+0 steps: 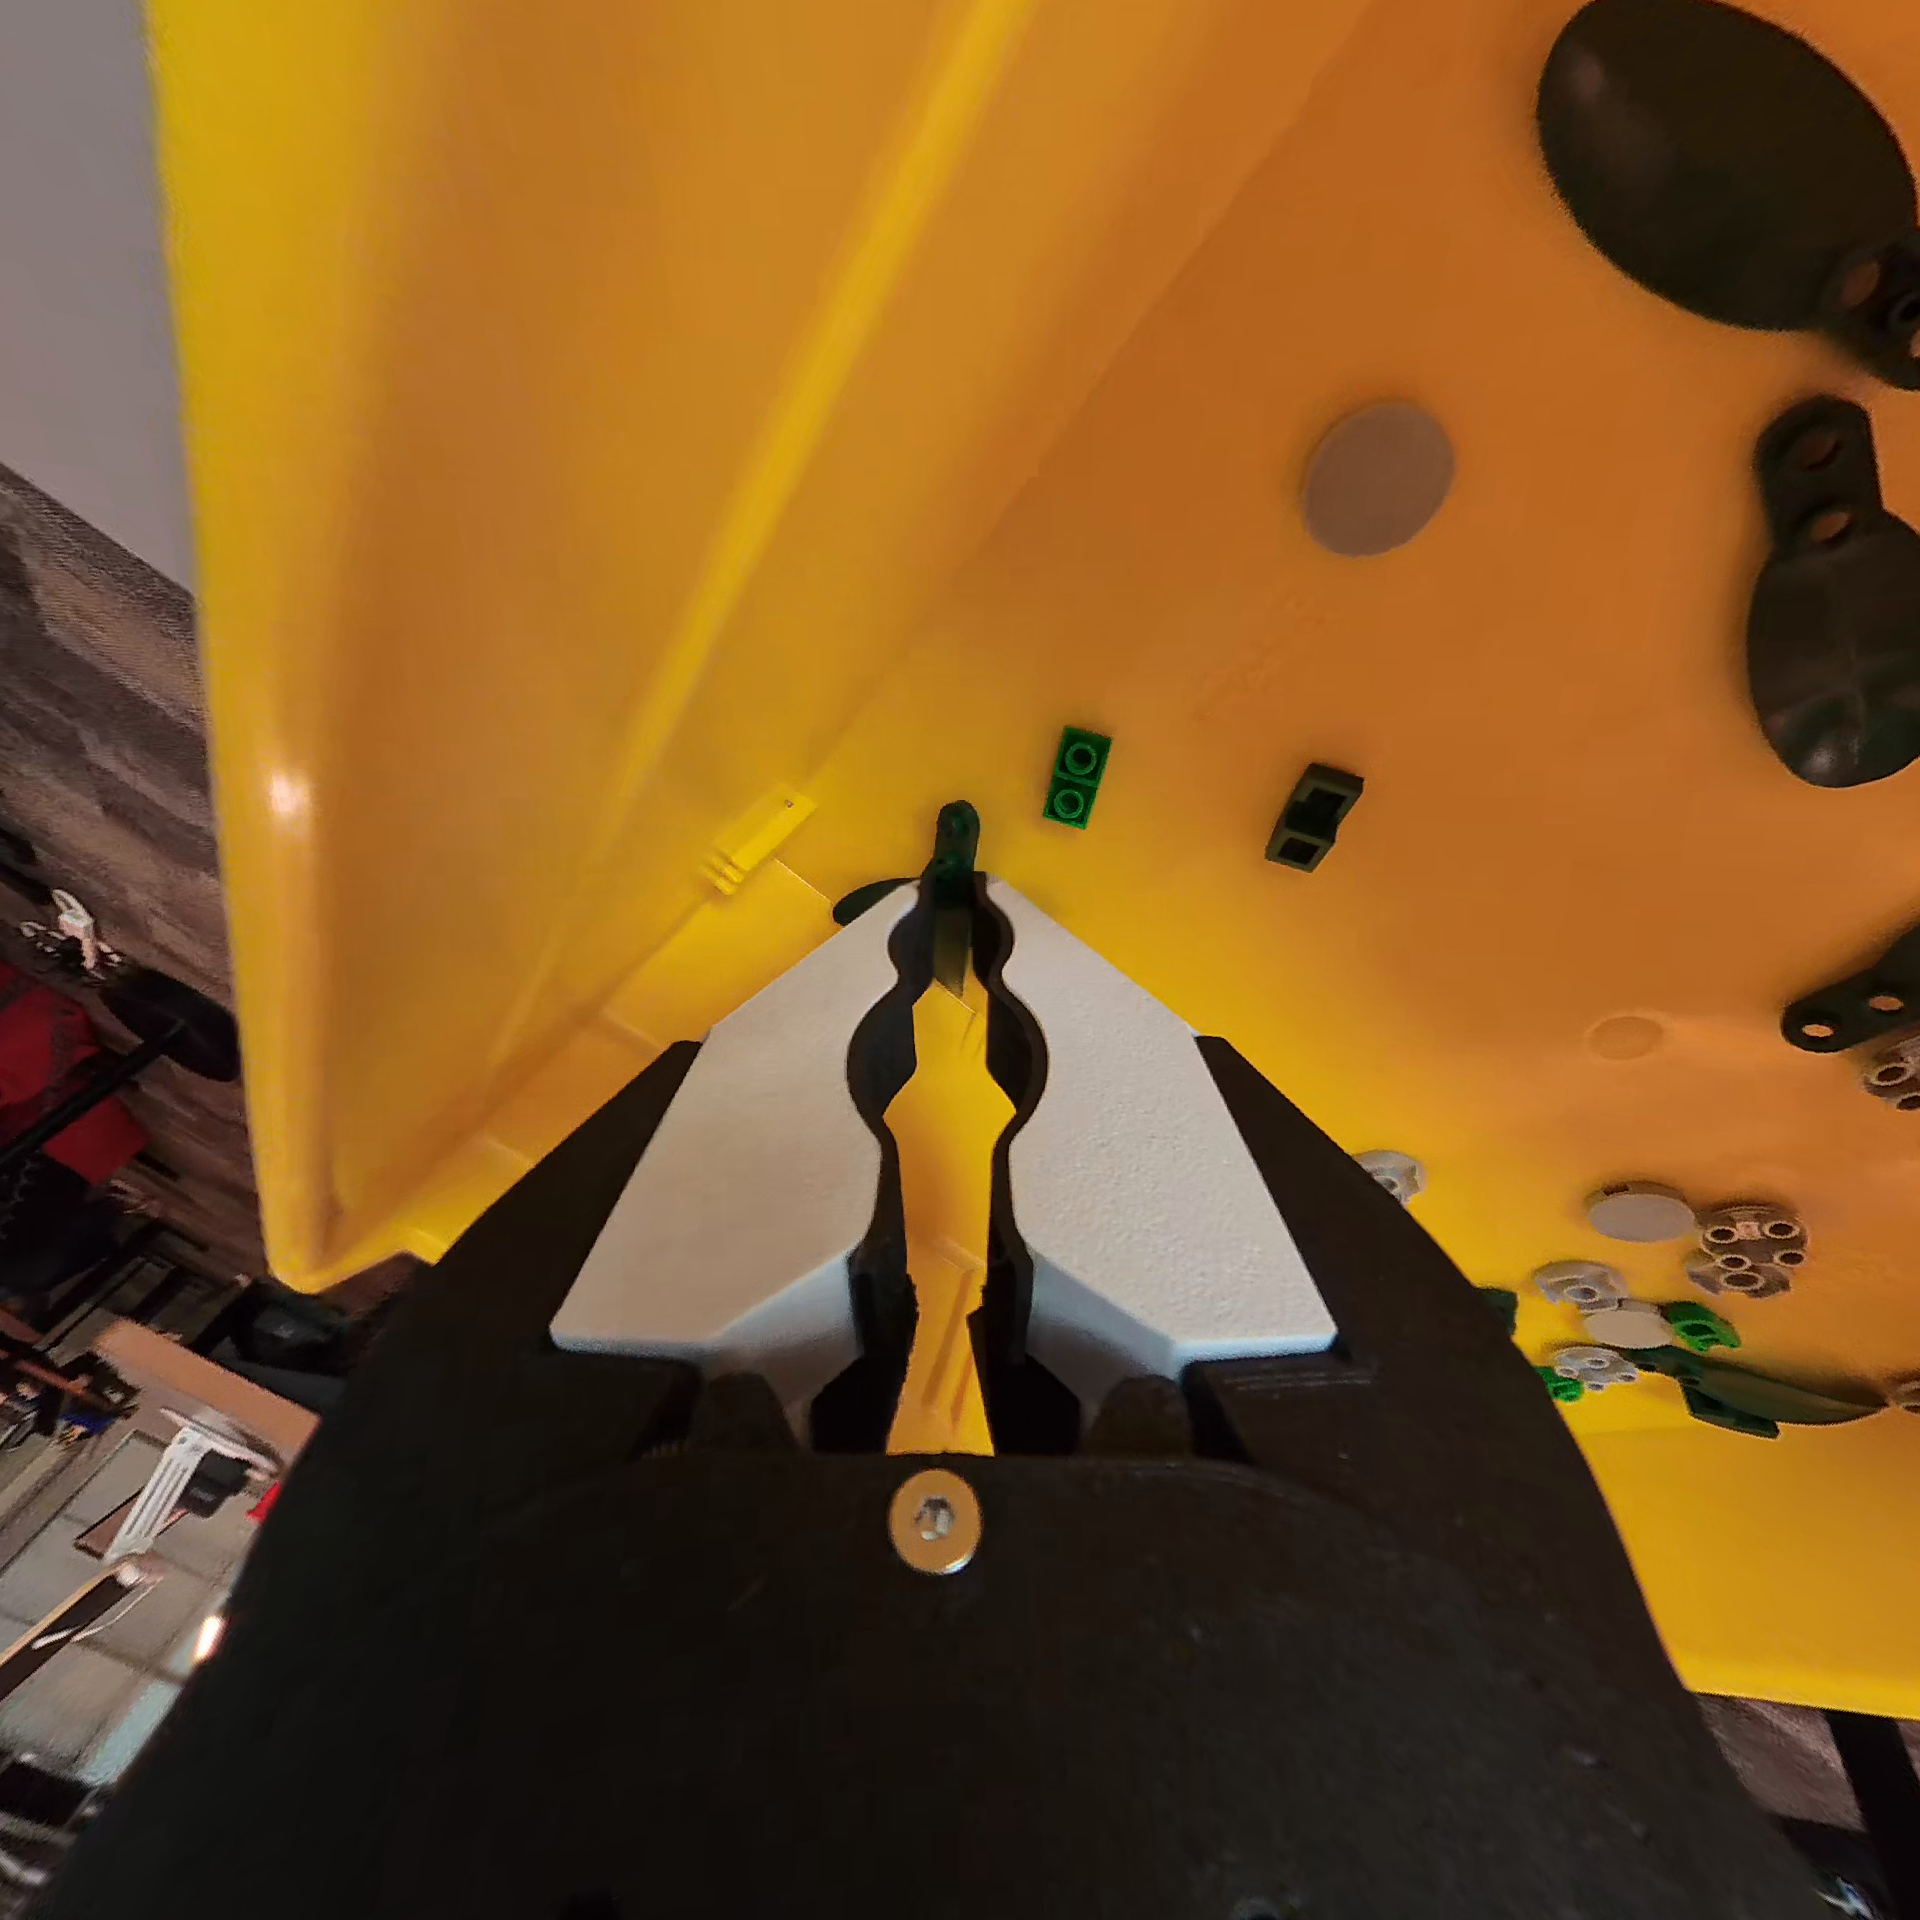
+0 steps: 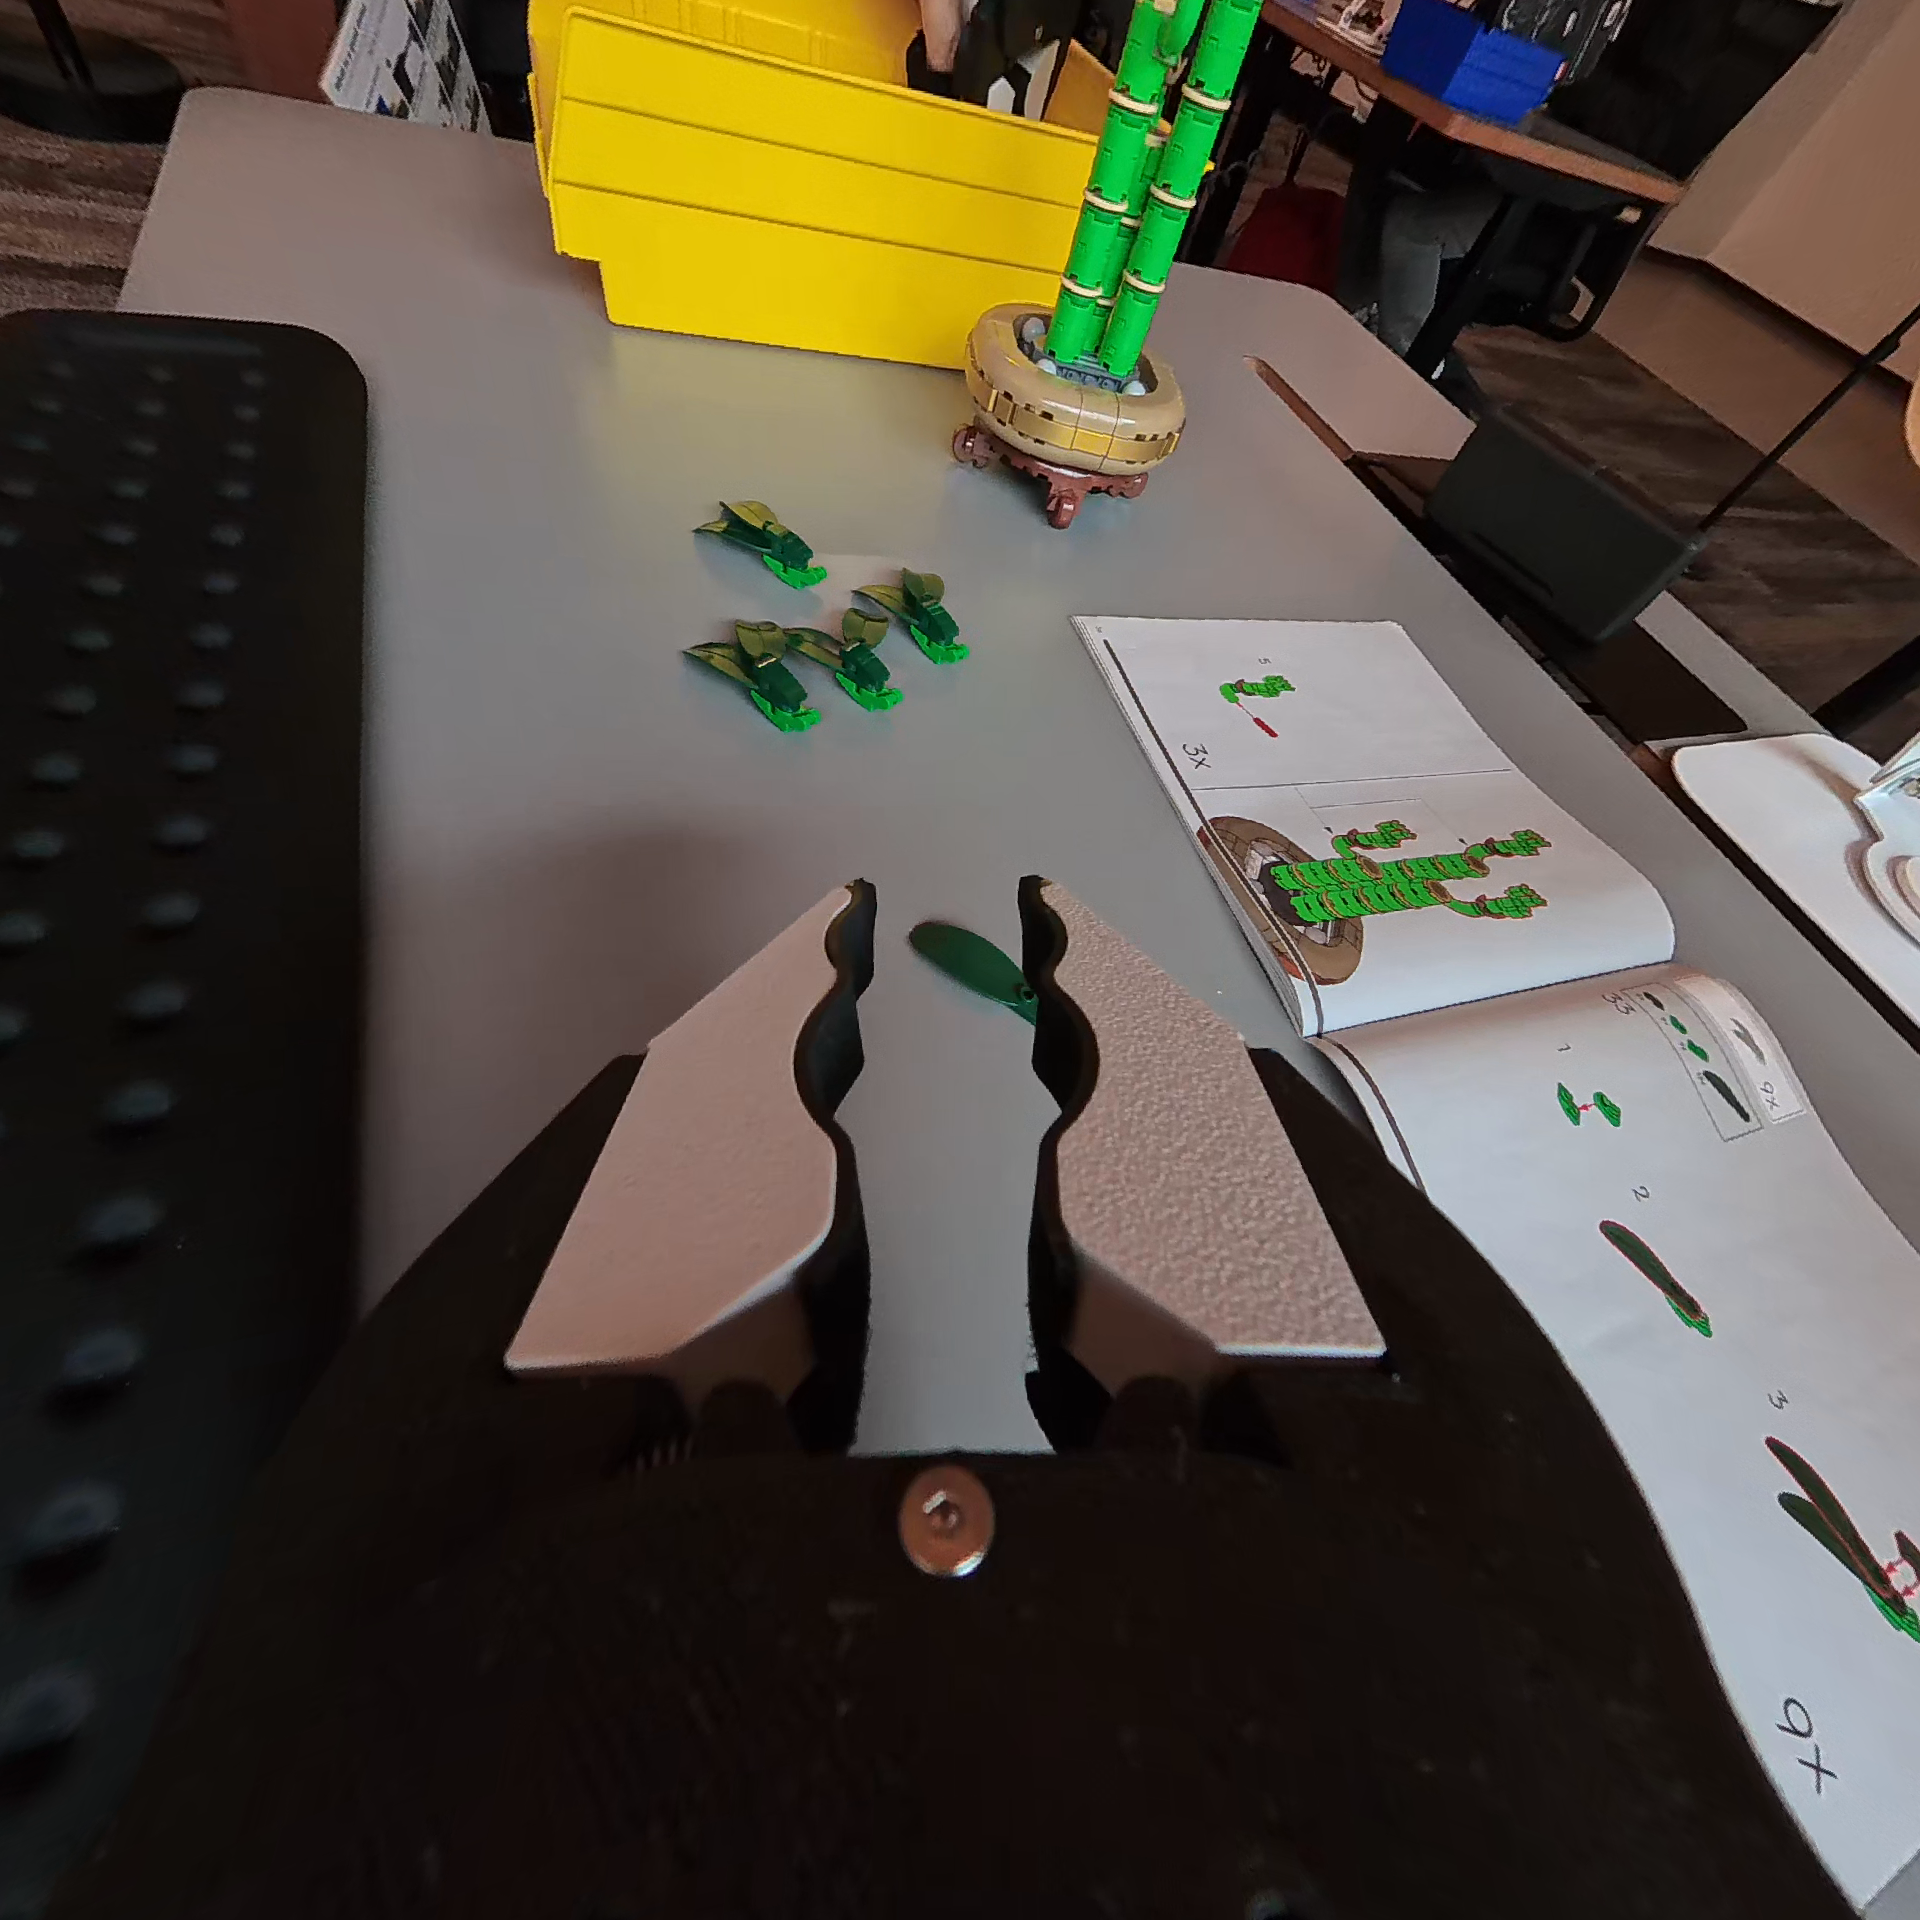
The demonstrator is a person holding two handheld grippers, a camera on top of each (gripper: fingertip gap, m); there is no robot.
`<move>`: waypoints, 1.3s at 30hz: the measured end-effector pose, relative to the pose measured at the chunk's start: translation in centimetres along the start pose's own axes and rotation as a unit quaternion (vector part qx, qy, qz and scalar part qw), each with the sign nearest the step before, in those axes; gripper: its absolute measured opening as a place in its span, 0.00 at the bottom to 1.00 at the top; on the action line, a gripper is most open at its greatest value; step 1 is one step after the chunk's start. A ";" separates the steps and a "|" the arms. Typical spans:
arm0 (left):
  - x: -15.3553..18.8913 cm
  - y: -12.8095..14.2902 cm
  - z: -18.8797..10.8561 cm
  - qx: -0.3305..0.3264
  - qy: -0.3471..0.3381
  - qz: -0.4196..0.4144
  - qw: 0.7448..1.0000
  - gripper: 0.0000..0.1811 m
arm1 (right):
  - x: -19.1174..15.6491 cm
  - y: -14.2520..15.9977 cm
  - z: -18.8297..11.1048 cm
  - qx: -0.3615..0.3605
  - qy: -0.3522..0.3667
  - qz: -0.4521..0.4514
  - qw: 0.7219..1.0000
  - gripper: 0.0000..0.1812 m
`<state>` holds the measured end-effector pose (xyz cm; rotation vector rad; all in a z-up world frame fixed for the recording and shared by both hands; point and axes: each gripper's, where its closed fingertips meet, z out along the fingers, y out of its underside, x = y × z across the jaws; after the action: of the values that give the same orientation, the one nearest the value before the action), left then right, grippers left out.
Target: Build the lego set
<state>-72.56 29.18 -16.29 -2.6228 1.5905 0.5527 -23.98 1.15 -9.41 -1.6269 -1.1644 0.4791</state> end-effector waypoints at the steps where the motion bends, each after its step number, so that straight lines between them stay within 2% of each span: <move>1: 0.0 0.0 -0.2 0.000 -0.006 0.001 1.000 0.01 | 0.0 0.0 0.0 -0.001 0.000 -0.001 1.000 0.15; 4: 0.2 0.1 -1.2 0.017 -0.012 -0.007 1.000 0.00 | -0.3 -0.1 0.0 -0.002 -0.001 -0.009 1.000 0.15; 7: 0.5 -0.2 -3.1 0.064 -0.019 -0.037 0.997 0.00 | -0.6 -0.4 0.0 0.001 -0.005 -0.015 1.000 0.15; 9: 1.0 -0.8 -5.3 0.121 -0.019 -0.071 0.990 0.00 | -0.9 -0.6 0.0 0.003 -0.006 -0.022 1.000 0.15; 11: 1.9 -1.7 -8.4 0.204 -0.018 -0.116 0.972 0.00 | -1.3 -0.9 -0.1 0.007 -0.008 -0.030 0.999 0.15; 14: 4.9 -2.9 -15.2 0.353 0.029 -0.190 0.916 0.00 | -1.7 -1.5 -0.2 0.014 -0.010 -0.037 0.999 0.15; 17: 10.0 -3.4 -23.0 0.499 0.130 -0.231 0.825 0.00 | -2.1 -2.0 -0.2 0.021 -0.012 -0.043 0.999 0.16; 20: 16.4 -3.4 -28.6 0.577 0.276 -0.231 0.733 0.00 | -2.8 -3.3 -0.4 0.042 -0.021 -0.050 0.998 0.16; 24: 25.1 -5.4 -31.9 0.565 0.434 -0.187 0.677 0.00 | -4.1 -7.2 -1.0 0.087 -0.044 -0.045 0.994 0.17; 26: 29.9 -7.3 -33.0 0.531 0.520 -0.154 0.651 0.00 | -5.5 -8.5 -1.1 0.081 -0.039 -0.121 0.989 0.18; 28: 34.6 -9.4 -33.5 0.490 0.587 -0.118 0.633 0.00 | -6.8 -8.5 -1.3 0.055 -0.023 -0.221 0.973 0.18; 31: 40.9 -12.6 -32.1 0.431 0.626 -0.078 0.645 0.00 | -7.2 -6.2 -2.3 0.002 -0.013 -0.277 0.961 0.18; 33: 43.8 -14.5 -31.7 0.406 0.653 -0.063 0.636 0.00 | -7.2 -4.3 -3.4 -0.012 -0.018 -0.272 0.962 0.18; 36: 46.4 -17.1 -30.9 0.371 0.683 -0.052 0.627 0.00 | -6.8 -2.5 -4.5 -0.028 -0.010 -0.261 0.965 0.18; 39: 47.7 -19.7 -30.2 0.352 0.700 -0.062 0.618 0.00 | -6.3 -2.6 -4.9 -0.041 0.038 -0.318 0.946 0.18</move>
<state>-27.08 -8.24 -5.99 -2.1691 1.0803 -2.1320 -24.19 -6.72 -6.68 -1.2234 -1.5742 -0.0495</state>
